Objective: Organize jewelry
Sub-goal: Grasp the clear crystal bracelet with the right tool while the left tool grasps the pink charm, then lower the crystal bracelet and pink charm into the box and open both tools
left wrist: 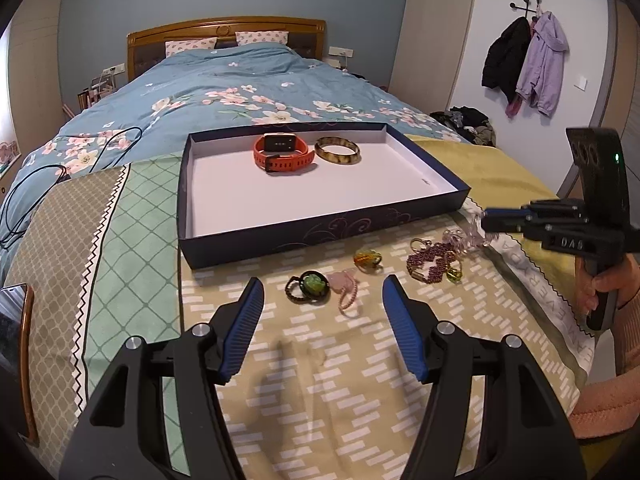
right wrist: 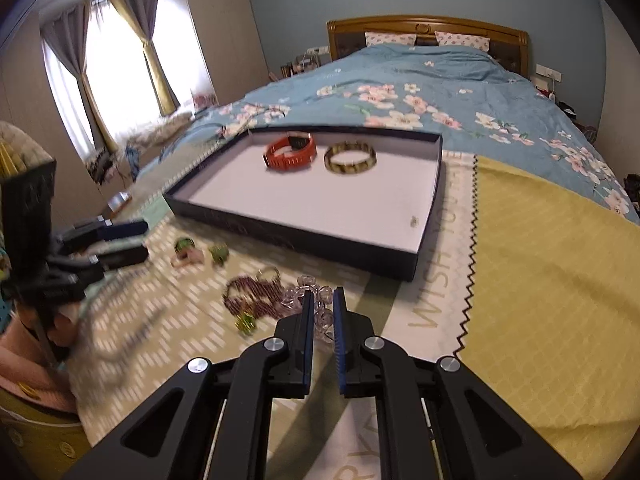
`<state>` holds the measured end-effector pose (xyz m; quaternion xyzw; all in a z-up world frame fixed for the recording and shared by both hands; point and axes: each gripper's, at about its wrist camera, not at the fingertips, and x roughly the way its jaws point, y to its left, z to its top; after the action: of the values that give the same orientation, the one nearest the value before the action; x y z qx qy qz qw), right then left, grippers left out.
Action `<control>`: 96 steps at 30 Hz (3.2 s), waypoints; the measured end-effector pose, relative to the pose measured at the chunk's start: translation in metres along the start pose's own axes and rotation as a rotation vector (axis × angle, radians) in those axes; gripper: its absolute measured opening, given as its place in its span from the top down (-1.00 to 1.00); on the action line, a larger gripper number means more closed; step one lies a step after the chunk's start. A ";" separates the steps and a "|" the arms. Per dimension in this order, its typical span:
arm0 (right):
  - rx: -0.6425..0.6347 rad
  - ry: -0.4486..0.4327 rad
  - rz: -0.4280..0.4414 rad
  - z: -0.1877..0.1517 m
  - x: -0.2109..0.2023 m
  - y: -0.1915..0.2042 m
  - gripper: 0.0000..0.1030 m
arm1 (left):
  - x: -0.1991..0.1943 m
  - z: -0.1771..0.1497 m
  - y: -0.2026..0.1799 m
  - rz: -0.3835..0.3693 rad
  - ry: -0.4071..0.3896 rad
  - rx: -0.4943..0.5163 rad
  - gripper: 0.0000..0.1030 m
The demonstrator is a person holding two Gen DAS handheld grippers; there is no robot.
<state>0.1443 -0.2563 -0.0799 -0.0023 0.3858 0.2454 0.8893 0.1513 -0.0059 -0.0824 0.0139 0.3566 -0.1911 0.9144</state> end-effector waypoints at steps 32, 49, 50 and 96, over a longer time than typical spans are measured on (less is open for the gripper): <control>0.042 -0.151 0.067 0.028 -0.025 0.015 0.85 | 0.051 0.007 -0.014 -0.041 0.159 0.030 0.69; 0.029 -0.173 0.076 0.043 -0.024 0.020 0.85 | 0.033 0.021 -0.006 -0.084 0.100 -0.010 0.93; 0.027 -0.174 0.076 0.045 -0.024 0.020 0.85 | 0.031 0.022 -0.005 -0.088 0.093 -0.012 0.93; 0.160 -0.072 0.048 0.122 0.100 -0.015 0.85 | 0.123 0.097 0.038 -0.004 0.166 -0.013 0.93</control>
<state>0.2925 -0.2024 -0.0660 0.0866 0.3721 0.2350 0.8938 0.3105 -0.0280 -0.0948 0.0228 0.4325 -0.1889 0.8813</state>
